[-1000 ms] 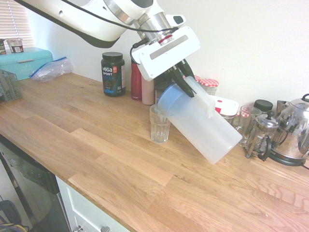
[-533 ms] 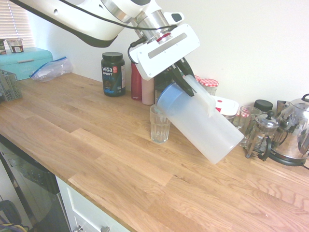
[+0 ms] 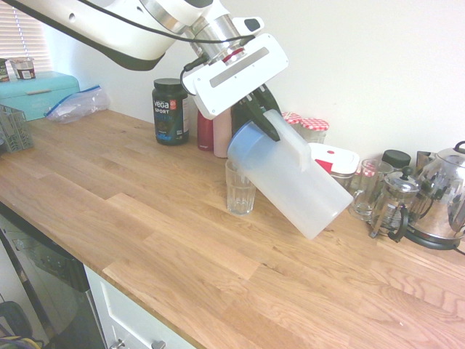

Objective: Pour me some water

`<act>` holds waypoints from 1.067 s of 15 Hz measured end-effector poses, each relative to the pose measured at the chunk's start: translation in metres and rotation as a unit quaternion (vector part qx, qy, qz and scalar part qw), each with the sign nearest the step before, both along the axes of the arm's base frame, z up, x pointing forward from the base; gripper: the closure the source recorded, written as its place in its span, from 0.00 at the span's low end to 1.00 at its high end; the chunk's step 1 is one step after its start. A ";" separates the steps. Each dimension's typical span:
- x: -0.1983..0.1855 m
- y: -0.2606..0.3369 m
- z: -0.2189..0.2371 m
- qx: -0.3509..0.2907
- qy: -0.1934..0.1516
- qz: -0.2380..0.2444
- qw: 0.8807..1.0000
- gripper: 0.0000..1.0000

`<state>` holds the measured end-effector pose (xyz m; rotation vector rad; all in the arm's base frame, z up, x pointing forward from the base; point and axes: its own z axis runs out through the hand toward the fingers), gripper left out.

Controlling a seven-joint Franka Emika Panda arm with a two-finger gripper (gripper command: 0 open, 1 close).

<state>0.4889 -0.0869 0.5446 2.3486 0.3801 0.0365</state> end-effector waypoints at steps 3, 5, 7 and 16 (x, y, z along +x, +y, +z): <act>-0.001 -0.001 -0.002 -0.004 0.001 -0.001 1.000 1.00; -0.001 -0.003 -0.003 -0.009 0.003 -0.001 1.000 1.00; -0.002 -0.005 -0.004 -0.010 0.003 -0.004 1.000 1.00; -0.078 -0.074 0.104 0.190 -0.115 -0.054 0.973 1.00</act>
